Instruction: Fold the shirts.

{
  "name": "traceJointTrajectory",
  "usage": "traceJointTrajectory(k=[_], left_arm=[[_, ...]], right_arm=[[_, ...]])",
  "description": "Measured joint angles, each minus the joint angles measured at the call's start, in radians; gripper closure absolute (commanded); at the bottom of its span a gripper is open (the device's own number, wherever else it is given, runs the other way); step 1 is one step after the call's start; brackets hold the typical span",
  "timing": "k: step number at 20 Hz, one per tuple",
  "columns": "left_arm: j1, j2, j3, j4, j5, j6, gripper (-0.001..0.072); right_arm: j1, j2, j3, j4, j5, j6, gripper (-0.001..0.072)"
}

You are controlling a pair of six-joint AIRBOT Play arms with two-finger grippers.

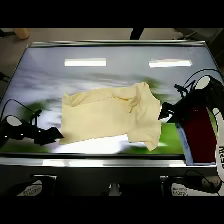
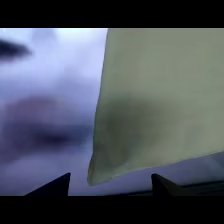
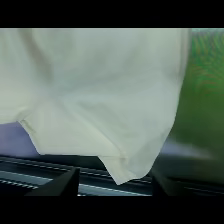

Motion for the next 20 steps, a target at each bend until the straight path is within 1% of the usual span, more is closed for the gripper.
traceJointTrajectory(k=[1, 3, 5, 6, 7, 8, 9, 10, 13, 15, 16, 18, 20], left_arm=[[-0.008, -0.006, -0.007, -0.011, 0.014, 0.0, 0.011], [-0.027, -0.029, -0.018, -0.027, 0.027, -0.003, 0.011], [-0.043, -0.056, -0.019, -0.051, 0.026, -0.011, 0.0112], [-0.051, -0.067, -0.021, -0.059, 0.029, -0.015, 0.015], [-0.058, -0.079, -0.022, -0.064, 0.032, -0.023, 0.0353], [-0.068, -0.091, -0.024, -0.062, 0.047, -0.026, 0.0489], [-0.074, -0.099, -0.026, -0.058, 0.061, -0.031, 0.0605], [-0.079, -0.104, -0.027, -0.056, 0.075, -0.033, 0.0677], [-0.087, -0.107, -0.026, -0.059, 0.083, -0.036, 0.0677], [-0.09, -0.097, -0.024, -0.055, 0.085, -0.025, 0.0678], [-0.092, -0.086, -0.024, -0.046, 0.09, -0.019, 0.0678], [-0.09, -0.054, -0.023, -0.026, 0.093, -0.011, 0.0678], [-0.092, -0.016, -0.021, -0.043, 0.072, -0.007, 0.0678]], right_arm=[[-0.002, 0.002, -0.004, -0.006, -0.002, -0.002, 0.0268], [-0.002, 0.003, -0.01, -0.021, -0.008, -0.003, 0.0158], [-0.002, 0.003, -0.014, -0.043, -0.013, -0.005, 0.0146], [-0.002, 0.003, -0.021, -0.053, -0.021, -0.006, 0.0141], [-0.002, 0.003, -0.033, -0.061, -0.028, -0.006, 0.0141], [-0.002, 0.003, -0.05, -0.064, -0.043, -0.006, 0.0141], [-0.002, 0.003, -0.072, -0.069, -0.06, -0.006, 0.0142], [-0.002, 0.003, -0.095, -0.071, -0.08, -0.008, 0.0143], [-0.002, -0.001, -0.16, -0.076, -0.158, -0.026, 0.0146], [-0.002, -0.015, -0.185, -0.081, -0.224, -0.04, 0.017], [-0.002, -0.024, -0.192, -0.083, -0.256, -0.046, 0.0182], [-0.002, -0.045, -0.201, -0.079, -0.328, -0.056, 0.0182], [-0.002, -0.063, -0.206, -0.056, -0.398, -0.071, 0.0184]])
